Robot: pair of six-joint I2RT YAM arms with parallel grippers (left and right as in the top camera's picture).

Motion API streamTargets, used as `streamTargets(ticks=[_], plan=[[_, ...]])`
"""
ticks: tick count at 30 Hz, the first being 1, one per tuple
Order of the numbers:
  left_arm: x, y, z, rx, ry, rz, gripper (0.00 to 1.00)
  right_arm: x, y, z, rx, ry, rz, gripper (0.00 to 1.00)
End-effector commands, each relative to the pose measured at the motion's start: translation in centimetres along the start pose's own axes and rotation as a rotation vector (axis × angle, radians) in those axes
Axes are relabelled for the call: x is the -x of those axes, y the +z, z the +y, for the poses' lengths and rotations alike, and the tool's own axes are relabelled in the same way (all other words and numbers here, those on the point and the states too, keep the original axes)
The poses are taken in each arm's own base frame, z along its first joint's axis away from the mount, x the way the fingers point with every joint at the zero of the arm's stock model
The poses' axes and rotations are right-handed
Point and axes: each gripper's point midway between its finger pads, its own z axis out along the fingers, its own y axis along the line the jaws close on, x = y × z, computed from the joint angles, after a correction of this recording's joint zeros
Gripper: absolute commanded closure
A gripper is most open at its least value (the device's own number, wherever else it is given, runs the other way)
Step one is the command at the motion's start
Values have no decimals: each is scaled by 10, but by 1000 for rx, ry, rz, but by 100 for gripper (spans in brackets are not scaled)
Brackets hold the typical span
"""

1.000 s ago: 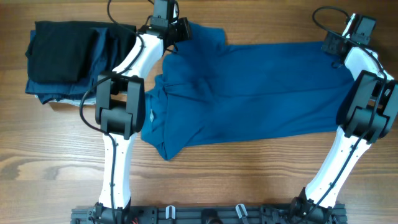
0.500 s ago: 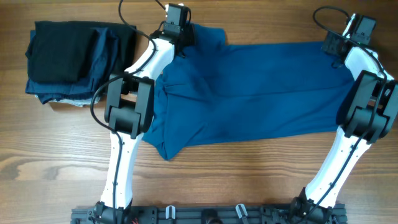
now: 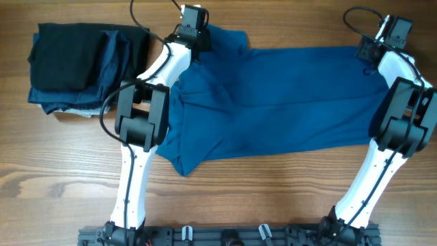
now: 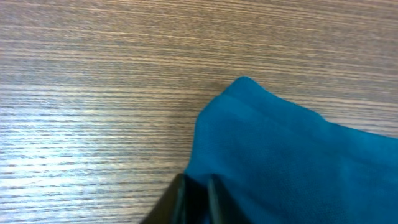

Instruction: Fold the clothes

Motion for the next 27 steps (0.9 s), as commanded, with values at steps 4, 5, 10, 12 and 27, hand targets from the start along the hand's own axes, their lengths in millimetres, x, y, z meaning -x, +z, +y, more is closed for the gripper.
streamTargets(ticks=[4, 5, 10, 12, 27], plan=[[-45, 27, 11, 29, 20, 99, 96, -14, 15, -5, -23, -4, 22, 39], [-45, 27, 11, 29, 19, 99, 96, -10, 15, -5, -24, -8, 6, 38], [-45, 27, 11, 29, 19, 99, 92, 2, 14, -19, -104, -2, -41, 8], [-46, 27, 12, 30, 19, 103, 91, 2, 14, -19, -103, -17, -42, 8], [-47, 27, 12, 31, 19, 106, 90, -18, 26, -17, -90, -3, 8, 63]])
